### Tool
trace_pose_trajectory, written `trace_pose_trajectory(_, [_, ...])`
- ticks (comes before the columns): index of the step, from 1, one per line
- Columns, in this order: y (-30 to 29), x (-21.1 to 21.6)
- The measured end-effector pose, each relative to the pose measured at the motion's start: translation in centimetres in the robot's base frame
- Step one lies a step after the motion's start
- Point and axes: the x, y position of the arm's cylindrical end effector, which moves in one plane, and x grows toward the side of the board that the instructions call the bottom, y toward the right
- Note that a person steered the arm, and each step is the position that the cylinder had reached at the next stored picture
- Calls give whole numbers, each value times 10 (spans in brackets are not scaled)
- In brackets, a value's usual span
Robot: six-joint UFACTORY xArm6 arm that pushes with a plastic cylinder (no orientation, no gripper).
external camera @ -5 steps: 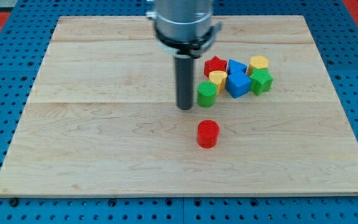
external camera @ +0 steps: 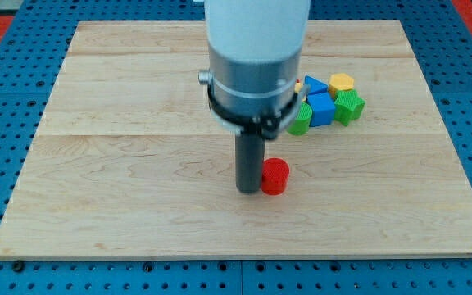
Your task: Place the arm at the right top of the red circle
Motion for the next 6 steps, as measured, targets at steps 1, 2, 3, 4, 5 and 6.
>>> trace_pose_trajectory(1, [17,-35])
trace_pose_trajectory(2, [-2,-11])
trace_pose_trajectory(3, [-3,42])
trace_pose_trajectory(4, [70,18])
trace_pose_trajectory(5, [108,-39])
trace_pose_trajectory(6, [101,17])
